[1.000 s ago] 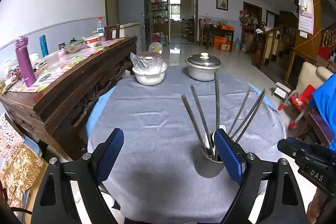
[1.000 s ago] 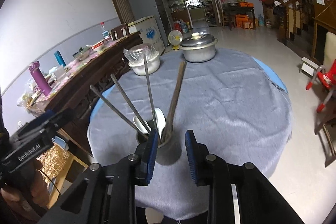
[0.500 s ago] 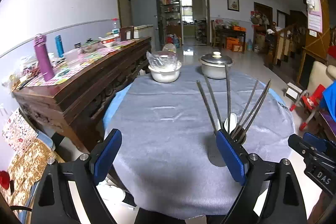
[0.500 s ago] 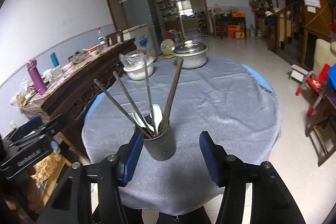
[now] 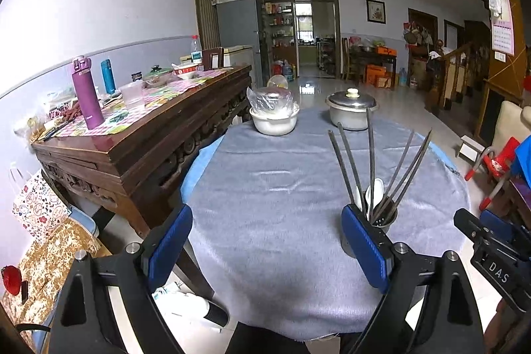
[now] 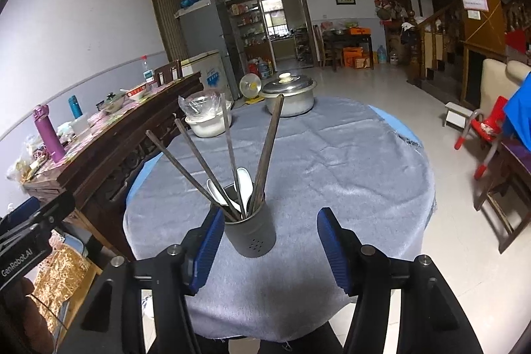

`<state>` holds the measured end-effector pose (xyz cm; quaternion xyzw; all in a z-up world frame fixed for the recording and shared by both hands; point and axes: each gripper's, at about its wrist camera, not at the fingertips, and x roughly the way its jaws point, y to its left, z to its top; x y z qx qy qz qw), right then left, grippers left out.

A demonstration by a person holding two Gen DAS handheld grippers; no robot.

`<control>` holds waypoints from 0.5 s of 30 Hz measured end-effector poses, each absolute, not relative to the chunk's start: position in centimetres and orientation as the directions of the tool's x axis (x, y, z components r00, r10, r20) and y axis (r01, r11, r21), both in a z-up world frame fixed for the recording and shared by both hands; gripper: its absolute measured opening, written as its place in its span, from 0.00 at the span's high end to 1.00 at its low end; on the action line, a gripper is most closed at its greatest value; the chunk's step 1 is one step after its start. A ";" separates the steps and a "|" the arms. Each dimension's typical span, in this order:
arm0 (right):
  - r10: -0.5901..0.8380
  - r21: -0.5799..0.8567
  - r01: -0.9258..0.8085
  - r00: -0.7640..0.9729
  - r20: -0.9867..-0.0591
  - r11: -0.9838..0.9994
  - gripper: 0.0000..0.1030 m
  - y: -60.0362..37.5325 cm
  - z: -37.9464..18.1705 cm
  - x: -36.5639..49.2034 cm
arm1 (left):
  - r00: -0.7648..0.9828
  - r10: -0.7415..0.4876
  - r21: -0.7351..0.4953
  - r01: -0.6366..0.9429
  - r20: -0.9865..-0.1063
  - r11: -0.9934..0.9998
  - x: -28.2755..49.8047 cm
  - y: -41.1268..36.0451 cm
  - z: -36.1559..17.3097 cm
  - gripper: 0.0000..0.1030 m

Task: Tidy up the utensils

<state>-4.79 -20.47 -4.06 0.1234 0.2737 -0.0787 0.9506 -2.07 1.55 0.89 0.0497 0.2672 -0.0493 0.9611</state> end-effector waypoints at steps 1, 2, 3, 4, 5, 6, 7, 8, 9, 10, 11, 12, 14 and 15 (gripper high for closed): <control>-0.076 0.195 0.213 0.838 -0.541 0.957 0.40 -20.3 -4.1 -4.8 | 0.853 -0.068 0.068 0.120 -0.518 0.990 -2.2 1.7 0.9 0.11; -0.071 0.200 0.209 0.839 -0.539 0.957 0.40 -20.2 -4.1 -4.8 | 0.854 -0.065 0.069 0.117 -0.516 0.991 -2.2 1.8 0.9 0.11; -0.068 0.201 0.206 0.841 -0.536 0.958 0.40 -20.1 -4.1 -4.8 | 0.855 -0.064 0.069 0.116 -0.514 0.991 -2.3 1.9 1.0 0.11; -0.071 0.196 0.205 0.843 -0.533 0.959 0.40 -19.9 -4.0 -4.9 | 0.857 -0.065 0.067 0.116 -0.512 0.991 -2.3 1.9 1.1 0.11; -0.074 0.190 0.204 0.844 -0.531 0.960 0.40 -19.8 -3.9 -4.9 | 0.858 -0.068 0.065 0.116 -0.509 0.991 -2.3 2.0 1.2 0.11; -0.073 0.189 0.201 0.846 -0.528 0.961 0.40 -19.6 -3.9 -4.9 | 0.858 -0.069 0.064 0.117 -0.510 0.991 -2.4 2.0 1.3 0.11; -0.069 0.192 0.197 0.847 -0.527 0.961 0.40 -19.5 -3.8 -5.0 | 0.856 -0.072 0.063 0.122 -0.512 0.991 -2.4 2.0 1.3 0.11; -0.065 0.195 0.195 0.847 -0.527 0.961 0.40 -19.5 -3.8 -5.0 | 0.854 -0.078 0.063 0.128 -0.514 0.990 -2.5 1.9 1.3 0.11; -0.063 0.195 0.193 0.847 -0.528 0.961 0.40 -19.5 -3.9 -5.0 | 0.853 -0.081 0.064 0.132 -0.516 0.989 -2.5 1.8 1.3 0.11; -0.063 0.196 0.194 0.847 -0.528 0.961 0.40 -19.5 -3.9 -5.0 | 0.853 -0.078 0.067 0.132 -0.517 0.989 -2.5 1.8 1.2 0.11; -0.062 0.198 0.194 0.847 -0.528 0.961 0.40 -19.5 -3.9 -5.0 | 0.853 -0.077 0.069 0.132 -0.516 0.989 -2.5 1.7 1.2 0.11; -0.060 0.202 0.194 0.847 -0.528 0.960 0.40 -19.5 -3.9 -5.0 | 0.852 -0.078 0.071 0.134 -0.517 0.988 -2.5 1.7 1.2 0.11; -0.060 0.206 0.196 0.847 -0.527 0.959 0.40 -19.5 -4.0 -5.1 | 0.851 -0.079 0.071 0.135 -0.520 0.988 -2.5 1.6 1.2 0.11; -0.061 0.206 0.197 0.848 -0.526 0.959 0.40 -19.6 -4.0 -5.2 | 0.851 -0.079 0.068 0.133 -0.519 0.989 -2.5 1.7 1.2 0.11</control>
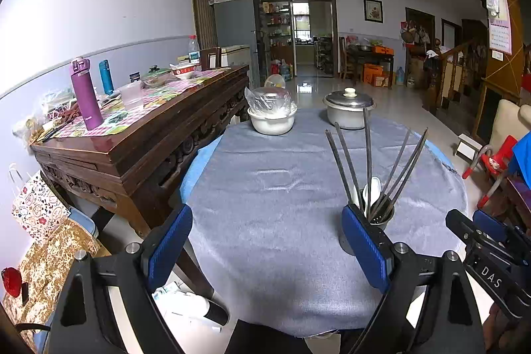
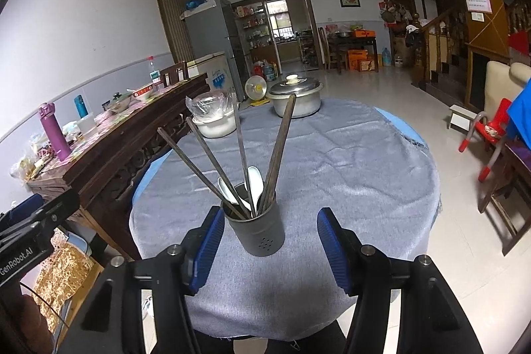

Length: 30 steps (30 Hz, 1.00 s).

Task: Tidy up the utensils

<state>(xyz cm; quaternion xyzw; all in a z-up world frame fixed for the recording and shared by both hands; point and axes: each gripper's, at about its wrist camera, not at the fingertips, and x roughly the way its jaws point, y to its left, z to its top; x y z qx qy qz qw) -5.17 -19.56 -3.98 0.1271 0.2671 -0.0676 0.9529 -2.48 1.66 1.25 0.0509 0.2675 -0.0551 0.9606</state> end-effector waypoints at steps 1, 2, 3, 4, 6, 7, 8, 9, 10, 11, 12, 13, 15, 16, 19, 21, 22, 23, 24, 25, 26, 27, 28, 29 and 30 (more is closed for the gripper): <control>-0.061 0.207 0.197 0.849 -0.525 0.958 0.40 -19.6 -4.0 -5.2 | 0.851 -0.079 0.067 0.133 -0.518 0.989 -2.5 1.7 1.2 0.11; -0.061 0.208 0.197 0.849 -0.524 0.958 0.40 -19.6 -4.0 -5.2 | 0.852 -0.079 0.066 0.132 -0.518 0.989 -2.5 1.7 1.2 0.11; -0.061 0.207 0.197 0.849 -0.526 0.958 0.40 -19.7 -4.0 -5.2 | 0.852 -0.078 0.068 0.132 -0.518 0.989 -2.5 1.6 1.2 0.11; -0.059 0.208 0.196 0.848 -0.527 0.958 0.40 -19.7 -4.0 -5.2 | 0.851 -0.078 0.069 0.132 -0.519 0.989 -2.5 1.6 1.2 0.11; -0.055 0.209 0.193 0.847 -0.529 0.959 0.40 -19.7 -4.1 -5.3 | 0.849 -0.081 0.066 0.135 -0.523 0.989 -2.5 1.7 1.2 0.11; -0.054 0.209 0.192 0.847 -0.529 0.959 0.40 -19.7 -4.1 -5.4 | 0.848 -0.080 0.067 0.134 -0.524 0.989 -2.5 1.7 1.1 0.11; -0.053 0.208 0.190 0.848 -0.528 0.960 0.40 -19.6 -4.1 -5.4 | 0.848 -0.079 0.067 0.133 -0.525 0.989 -2.5 1.7 1.1 0.11; -0.052 0.207 0.188 0.848 -0.528 0.960 0.40 -19.6 -4.1 -5.4 | 0.848 -0.078 0.067 0.133 -0.525 0.989 -2.5 1.8 1.1 0.11; -0.052 0.206 0.187 0.848 -0.527 0.961 0.40 -19.6 -4.0 -5.5 | 0.848 -0.078 0.067 0.132 -0.524 0.989 -2.5 1.8 1.1 0.11; -0.051 0.206 0.185 0.848 -0.528 0.961 0.40 -19.5 -4.0 -5.5 | 0.848 -0.077 0.067 0.131 -0.524 0.989 -2.5 1.8 1.1 0.11; -0.049 0.207 0.185 0.848 -0.528 0.961 0.40 -19.5 -4.0 -5.4 | 0.848 -0.078 0.066 0.132 -0.525 0.989 -2.5 1.8 1.1 0.11; -0.048 0.207 0.184 0.848 -0.528 0.961 0.40 -19.5 -3.9 -5.4 | 0.848 -0.079 0.066 0.132 -0.525 0.989 -2.5 1.9 1.1 0.11; -0.050 0.204 0.183 0.849 -0.527 0.962 0.40 -19.4 -3.9 -5.4 | 0.848 -0.077 0.066 0.131 -0.524 0.989 -2.5 1.9 1.1 0.11; -0.050 0.203 0.183 0.849 -0.526 0.962 0.40 -19.3 -3.8 -5.4 | 0.849 -0.077 0.065 0.130 -0.523 0.989 -2.5 1.9 1.1 0.11; -0.051 0.202 0.181 0.851 -0.523 0.963 0.40 -19.2 -3.8 -5.4 | 0.849 -0.077 0.065 0.129 -0.523 0.990 -2.5 1.9 1.1 0.11; -0.055 0.196 0.182 0.851 -0.522 0.963 0.40 -19.1 -3.8 -5.4 | 0.849 -0.076 0.065 0.128 -0.523 0.990 -2.5 2.0 1.1 0.11; -0.055 0.195 0.182 0.851 -0.522 0.964 0.40 -19.2 -3.8 -5.5 | 0.849 -0.076 0.065 0.129 -0.523 0.990 -2.5 2.0 1.1 0.11; -0.054 0.195 0.181 0.851 -0.523 0.964 0.40 -19.2 -3.8 -5.5 | 0.849 -0.076 0.065 0.129 -0.523 0.990 -2.5 2.0 1.1 0.11; -0.053 0.196 0.181 0.850 -0.524 0.964 0.40 -19.2 -3.9 -5.5 | 0.849 -0.076 0.065 0.128 -0.523 0.990 -2.5 2.0 1.1 0.11; -0.052 0.197 0.180 0.850 -0.525 0.964 0.40 -19.2 -3.9 -5.5 | 0.849 -0.076 0.064 0.128 -0.523 0.990 -2.5 2.0 1.1 0.11; -0.051 0.197 0.180 0.849 -0.526 0.964 0.40 -19.2 -3.9 -5.4 | 0.849 -0.076 0.064 0.129 -0.524 0.990 -2.5 2.0 1.1 0.11; -0.051 0.196 0.179 0.849 -0.525 0.964 0.40 -19.2 -3.9 -5.4 | 0.848 -0.076 0.064 0.128 -0.524 0.990 -2.5 2.0 1.1 0.11; -0.051 0.195 0.177 0.850 -0.524 0.965 0.40 -19.2 -3.9 -5.4 | 0.848 -0.077 0.064 0.129 -0.524 0.990 -2.5 2.0 1.1 0.11; -0.050 0.194 0.176 0.851 -0.523 0.965 0.40 -19.1 -3.9 -5.4 | 0.848 -0.077 0.063 0.129 -0.525 0.990 -2.5 2.0 1.1 0.11; -0.049 0.193 0.174 0.851 -0.523 0.966 0.40 -19.1 -3.9 -5.4 | 0.847 -0.077 0.062 0.129 -0.526 0.990 -2.6 2.0 1.0 0.11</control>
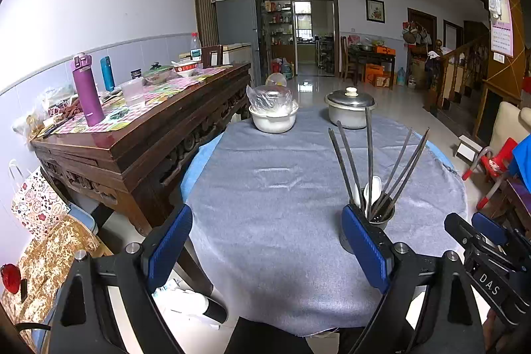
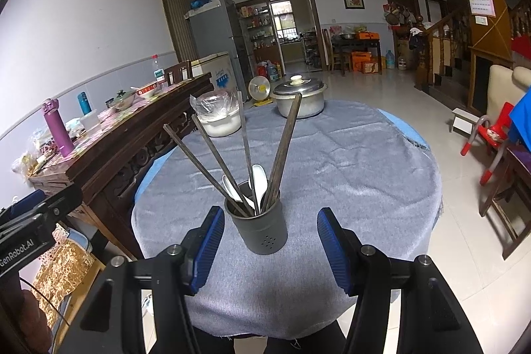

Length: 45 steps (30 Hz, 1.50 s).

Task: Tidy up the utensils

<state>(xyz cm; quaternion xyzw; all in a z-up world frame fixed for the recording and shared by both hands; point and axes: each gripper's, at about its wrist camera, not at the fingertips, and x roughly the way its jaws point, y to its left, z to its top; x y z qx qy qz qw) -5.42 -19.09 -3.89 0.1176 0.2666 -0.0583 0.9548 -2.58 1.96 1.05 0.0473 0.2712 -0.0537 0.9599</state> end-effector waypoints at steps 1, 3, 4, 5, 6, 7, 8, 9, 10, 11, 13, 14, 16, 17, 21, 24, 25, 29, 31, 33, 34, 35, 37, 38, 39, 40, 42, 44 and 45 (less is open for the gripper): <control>-0.049 0.193 0.173 0.852 -0.522 0.966 0.40 -19.1 -3.9 -5.4 | 0.846 -0.078 0.061 0.129 -0.527 0.990 -2.6 2.0 1.1 0.11; -0.049 0.191 0.172 0.852 -0.521 0.966 0.40 -19.0 -3.9 -5.4 | 0.845 -0.079 0.060 0.129 -0.529 0.990 -2.6 1.9 1.0 0.11; -0.048 0.190 0.171 0.852 -0.521 0.967 0.40 -19.0 -3.9 -5.4 | 0.845 -0.078 0.059 0.129 -0.530 0.990 -2.6 1.9 1.1 0.11; -0.048 0.189 0.170 0.853 -0.520 0.967 0.40 -19.0 -3.8 -5.4 | 0.845 -0.079 0.058 0.129 -0.530 0.990 -2.6 1.9 1.1 0.11; -0.048 0.189 0.169 0.854 -0.519 0.967 0.40 -18.9 -3.8 -5.4 | 0.845 -0.080 0.058 0.129 -0.529 0.990 -2.6 1.9 1.0 0.11; -0.047 0.188 0.166 0.854 -0.518 0.968 0.40 -18.9 -3.8 -5.3 | 0.845 -0.079 0.056 0.128 -0.529 0.990 -2.6 1.9 1.0 0.11; -0.045 0.186 0.164 0.855 -0.517 0.969 0.40 -18.9 -3.8 -5.3 | 0.845 -0.079 0.054 0.127 -0.529 0.990 -2.6 1.9 1.0 0.11; -0.045 0.182 0.162 0.855 -0.517 0.970 0.40 -18.9 -3.8 -5.2 | 0.844 -0.080 0.052 0.126 -0.530 0.991 -2.5 1.9 1.0 0.11; -0.047 0.178 0.160 0.856 -0.514 0.971 0.40 -18.8 -3.8 -5.2 | 0.843 -0.080 0.050 0.126 -0.531 0.991 -2.4 1.9 0.9 0.11; -0.048 0.174 0.158 0.858 -0.512 0.972 0.40 -18.8 -3.8 -5.2 | 0.843 -0.079 0.049 0.124 -0.532 0.991 -2.4 1.8 0.9 0.11; -0.047 0.170 0.154 0.859 -0.510 0.973 0.40 -18.8 -3.8 -5.2 | 0.841 -0.081 0.045 0.124 -0.536 0.991 -2.2 1.7 0.8 0.11; -0.047 0.171 0.155 0.859 -0.510 0.973 0.40 -18.9 -3.8 -5.3 | 0.840 -0.081 0.044 0.124 -0.537 0.991 -2.1 1.7 0.8 0.11; -0.046 0.173 0.155 0.858 -0.511 0.973 0.40 -18.9 -3.9 -5.2 | 0.837 -0.082 0.044 0.126 -0.541 0.991 -1.9 1.6 0.8 0.11; -0.046 0.174 0.156 0.857 -0.513 0.972 0.40 -18.9 -3.9 -5.2 | 0.836 -0.084 0.045 0.129 -0.542 0.991 -1.8 1.5 0.7 0.11; -0.045 0.184 0.164 0.852 -0.522 0.969 0.40 -19.4 -4.2 -4.8 | 0.832 -0.081 0.052 0.131 -0.548 0.990 -1.3 0.9 0.6 0.11; -0.040 0.194 0.166 0.849 -0.527 0.967 0.40 -19.9 -4.5 -4.6 | 0.830 -0.079 0.055 0.131 -0.552 0.990 -1.1 0.7 0.4 0.11; -0.038 0.196 0.166 0.848 -0.528 0.966 0.40 -20.1 -4.6 -4.5 | 0.828 -0.077 0.055 0.129 -0.555 0.990 -1.1 0.7 0.3 0.11; -0.033 0.197 0.160 0.848 -0.528 0.967 0.40 -20.3 -4.8 -4.7 | 0.822 -0.074 0.055 0.127 -0.565 0.990 -1.1 0.5 0.1 0.11; -0.032 0.197 0.157 0.850 -0.525 0.968 0.40 -20.4 -4.8 -4.7 | 0.823 -0.073 0.057 0.126 -0.563 0.990 -1.0 0.5 0.2 0.11; -0.031 0.197 0.156 0.853 -0.521 0.968 0.40 -20.4 -4.7 -4.8 | 0.825 -0.076 0.055 0.128 -0.560 0.990 -1.1 0.4 0.4 0.11; -0.032 0.197 0.156 0.854 -0.519 0.968 0.40 -20.5 -4.6 -4.8 | 0.827 -0.074 0.057 0.127 -0.557 0.990 -1.2 0.4 0.5 0.11; -0.032 0.196 0.155 0.855 -0.517 0.968 0.40 -20.5 -4.6 -4.8 | 0.828 -0.075 0.058 0.129 -0.556 0.990 -1.2 0.3 0.5 0.11; -0.033 0.196 0.154 0.857 -0.514 0.968 0.40 -20.4 -4.4 -4.8 | 0.828 -0.077 0.059 0.132 -0.556 0.990 -1.3 0.3 0.5 0.11; -0.033 0.195 0.154 0.858 -0.513 0.969 0.40 -20.4 -4.4 -4.8 | 0.829 -0.076 0.060 0.132 -0.555 0.989 -1.3 0.3 0.5 0.11; -0.032 0.195 0.153 0.858 -0.512 0.969 0.40 -20.4 -4.4 -4.8 | 0.828 -0.078 0.059 0.133 -0.555 0.989 -1.3 0.3 0.5 0.11; -0.032 0.194 0.151 0.859 -0.512 0.969 0.40 -20.4 -4.4 -4.7 | 0.827 -0.081 0.058 0.135 -0.556 0.989 -1.3 0.3 0.5 0.11; -0.032 0.191 0.149 0.859 -0.511 0.970 0.40 -20.3 -4.4 -4.6 | 0.828 -0.079 0.058 0.134 -0.555 0.989 -1.3 0.3 0.6 0.11; -0.031 0.188 0.148 0.856 -0.516 0.971 0.40 -20.4 -4.5 -4.3 | 0.831 -0.089 0.056 0.142 -0.549 0.988 -1.3 0.3 0.5 0.11; -0.029 0.188 0.148 0.854 -0.520 0.971 0.40 -20.4 -4.6 -4.3 | 0.834 -0.092 0.059 0.147 -0.543 0.987 -1.2 0.3 0.5 0.11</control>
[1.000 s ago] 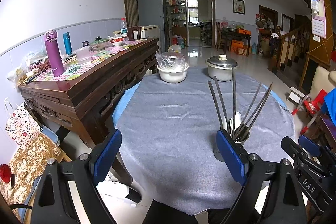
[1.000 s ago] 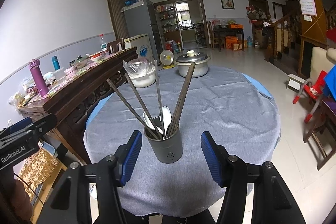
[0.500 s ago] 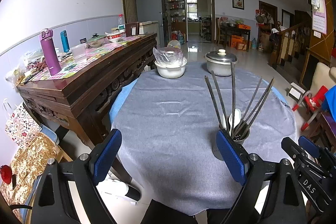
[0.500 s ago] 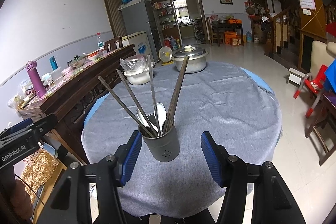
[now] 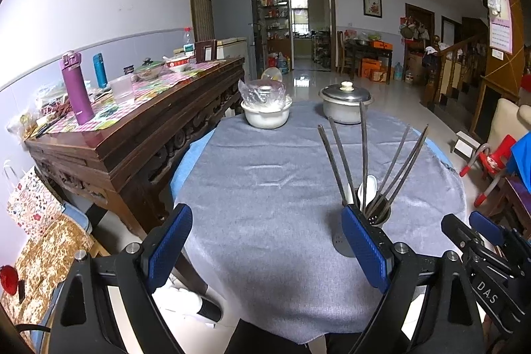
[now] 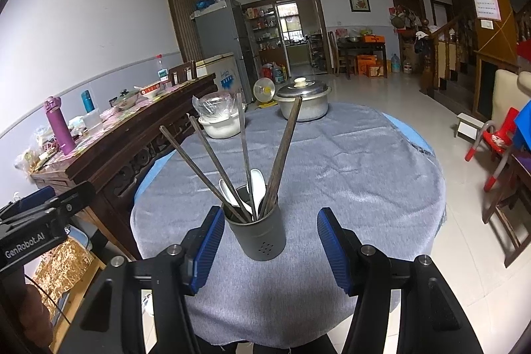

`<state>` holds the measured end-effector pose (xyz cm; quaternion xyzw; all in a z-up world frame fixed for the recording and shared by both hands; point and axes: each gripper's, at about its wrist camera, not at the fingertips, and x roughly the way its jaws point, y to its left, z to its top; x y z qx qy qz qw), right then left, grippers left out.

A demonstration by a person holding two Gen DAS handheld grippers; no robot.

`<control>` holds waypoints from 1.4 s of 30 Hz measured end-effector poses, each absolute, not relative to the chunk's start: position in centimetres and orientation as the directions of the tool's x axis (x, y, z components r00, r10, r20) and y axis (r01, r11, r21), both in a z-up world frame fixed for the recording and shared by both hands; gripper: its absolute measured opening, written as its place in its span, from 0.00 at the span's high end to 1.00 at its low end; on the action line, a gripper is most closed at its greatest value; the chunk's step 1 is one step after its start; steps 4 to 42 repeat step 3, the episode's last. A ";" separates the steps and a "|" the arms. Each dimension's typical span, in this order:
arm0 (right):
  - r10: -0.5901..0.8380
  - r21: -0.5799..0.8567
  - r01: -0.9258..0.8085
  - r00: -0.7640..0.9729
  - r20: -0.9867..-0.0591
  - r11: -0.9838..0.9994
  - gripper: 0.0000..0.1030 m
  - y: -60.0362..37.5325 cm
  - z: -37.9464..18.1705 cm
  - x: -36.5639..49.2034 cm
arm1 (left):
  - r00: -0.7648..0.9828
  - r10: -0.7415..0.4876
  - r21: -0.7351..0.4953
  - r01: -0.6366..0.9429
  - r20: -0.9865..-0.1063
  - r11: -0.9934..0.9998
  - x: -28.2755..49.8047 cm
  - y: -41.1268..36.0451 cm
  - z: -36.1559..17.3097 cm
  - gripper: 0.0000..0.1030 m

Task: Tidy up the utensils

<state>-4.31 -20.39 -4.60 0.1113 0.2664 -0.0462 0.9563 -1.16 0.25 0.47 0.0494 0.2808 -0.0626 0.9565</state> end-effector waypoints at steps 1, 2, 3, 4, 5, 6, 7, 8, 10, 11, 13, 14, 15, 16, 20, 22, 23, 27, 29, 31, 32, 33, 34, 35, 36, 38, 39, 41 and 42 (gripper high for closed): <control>-0.033 0.185 0.153 0.850 -0.525 0.971 0.40 -20.7 -4.8 -4.1 | 0.834 -0.096 0.061 0.154 -0.543 0.986 -0.8 0.2 0.2 0.11; -0.042 0.181 0.161 0.848 -0.528 0.970 0.40 -21.0 -5.1 -3.9 | 0.830 -0.094 0.061 0.152 -0.550 0.987 -0.4 0.2 0.0 0.11; -0.056 0.175 0.175 0.845 -0.532 0.969 0.40 -21.5 -5.4 -3.7 | 0.813 -0.088 0.054 0.145 -0.575 0.988 0.8 0.4 -0.7 0.11; -0.056 0.175 0.175 0.845 -0.532 0.969 0.40 -21.5 -5.4 -3.7 | 0.813 -0.088 0.054 0.145 -0.575 0.988 0.8 0.4 -0.7 0.11; -0.056 0.175 0.175 0.845 -0.532 0.969 0.40 -21.5 -5.4 -3.7 | 0.813 -0.088 0.054 0.145 -0.575 0.988 0.8 0.4 -0.7 0.11; -0.056 0.175 0.175 0.845 -0.532 0.969 0.40 -21.5 -5.4 -3.7 | 0.813 -0.088 0.054 0.145 -0.575 0.988 0.8 0.4 -0.7 0.11; -0.056 0.175 0.175 0.845 -0.532 0.969 0.40 -21.5 -5.4 -3.7 | 0.813 -0.088 0.054 0.145 -0.575 0.988 0.8 0.4 -0.7 0.11; -0.056 0.175 0.175 0.845 -0.532 0.969 0.40 -21.5 -5.4 -3.7 | 0.813 -0.088 0.054 0.145 -0.575 0.988 0.8 0.4 -0.7 0.11; -0.056 0.175 0.175 0.845 -0.532 0.969 0.40 -21.5 -5.4 -3.7 | 0.813 -0.088 0.054 0.145 -0.575 0.988 0.8 0.4 -0.7 0.11; -0.056 0.175 0.175 0.845 -0.532 0.969 0.40 -21.5 -5.4 -3.7 | 0.813 -0.088 0.054 0.145 -0.575 0.988 0.8 0.4 -0.7 0.11; -0.056 0.175 0.175 0.845 -0.532 0.969 0.40 -21.5 -5.4 -3.7 | 0.813 -0.088 0.054 0.145 -0.575 0.988 0.8 0.4 -0.7 0.11; -0.056 0.175 0.175 0.845 -0.532 0.969 0.40 -21.5 -5.4 -3.7 | 0.813 -0.088 0.054 0.145 -0.575 0.988 0.8 0.4 -0.7 0.11; -0.056 0.175 0.175 0.845 -0.532 0.969 0.40 -21.5 -5.4 -3.7 | 0.813 -0.088 0.054 0.145 -0.575 0.988 0.8 0.4 -0.7 0.11; -0.056 0.175 0.175 0.845 -0.532 0.969 0.40 -21.5 -5.4 -3.7 | 0.813 -0.088 0.054 0.145 -0.575 0.988 0.8 0.4 -0.7 0.11; -0.056 0.175 0.175 0.845 -0.532 0.969 0.40 -21.5 -5.4 -3.7 | 0.813 -0.088 0.054 0.145 -0.575 0.988 0.8 0.4 -0.7 0.11; -0.056 0.175 0.175 0.845 -0.532 0.969 0.40 -21.5 -5.4 -3.7 | 0.813 -0.088 0.054 0.145 -0.575 0.988 0.8 0.4 -0.7 0.11; -0.056 0.175 0.175 0.845 -0.532 0.969 0.40 -21.5 -5.4 -3.7 | 0.813 -0.088 0.054 0.145 -0.575 0.988 0.8 0.4 -0.7 0.11; -0.056 0.175 0.175 0.845 -0.532 0.969 0.40 -21.5 -5.4 -3.7 | 0.813 -0.088 0.054 0.145 -0.575 0.988 0.8 0.4 -0.7 0.11; -0.056 0.175 0.175 0.845 -0.532 0.969 0.40 -21.5 -5.4 -3.7 | 0.813 -0.088 0.054 0.145 -0.575 0.988 0.8 0.4 -0.7 0.11; -0.056 0.175 0.175 0.845 -0.532 0.969 0.40 -21.5 -5.4 -3.7 | 0.813 -0.088 0.054 0.145 -0.575 0.988 0.8 0.4 -0.7 0.11; -0.056 0.175 0.175 0.845 -0.532 0.969 0.40 -21.5 -5.4 -3.7 | 0.813 -0.088 0.054 0.145 -0.575 0.988 0.8 0.4 -0.7 0.11; -0.056 0.175 0.175 0.845 -0.532 0.969 0.40 -21.5 -5.4 -3.7 | 0.813 -0.088 0.054 0.145 -0.575 0.988 0.8 0.4 -0.7 0.11; -0.056 0.175 0.175 0.845 -0.532 0.969 0.40 -21.5 -5.4 -3.7 | 0.813 -0.088 0.054 0.145 -0.575 0.988 0.8 0.4 -0.7 0.11; -0.056 0.175 0.175 0.845 -0.532 0.969 0.40 -21.5 -5.4 -3.7 | 0.813 -0.088 0.054 0.145 -0.575 0.988 0.8 0.4 -0.7 0.11; -0.056 0.175 0.175 0.845 -0.532 0.969 0.40 -21.5 -5.4 -3.7 | 0.813 -0.088 0.054 0.145 -0.575 0.988 0.8 0.4 -0.7 0.11; -0.056 0.175 0.175 0.845 -0.532 0.969 0.40 -21.5 -5.4 -3.7 | 0.813 -0.088 0.054 0.145 -0.575 0.988 0.8 0.4 -0.7 0.11; -0.056 0.175 0.175 0.845 -0.532 0.969 0.40 -21.5 -5.4 -3.7 | 0.813 -0.088 0.054 0.145 -0.575 0.988 0.8 0.4 -0.7 0.11; -0.056 0.175 0.175 0.845 -0.532 0.969 0.40 -21.5 -5.4 -3.7 | 0.813 -0.088 0.054 0.145 -0.575 0.988 0.8 0.4 -0.7 0.11; -0.056 0.175 0.175 0.845 -0.532 0.969 0.40 -21.5 -5.4 -3.7 | 0.813 -0.088 0.054 0.145 -0.575 0.988 0.8 0.4 -0.7 0.11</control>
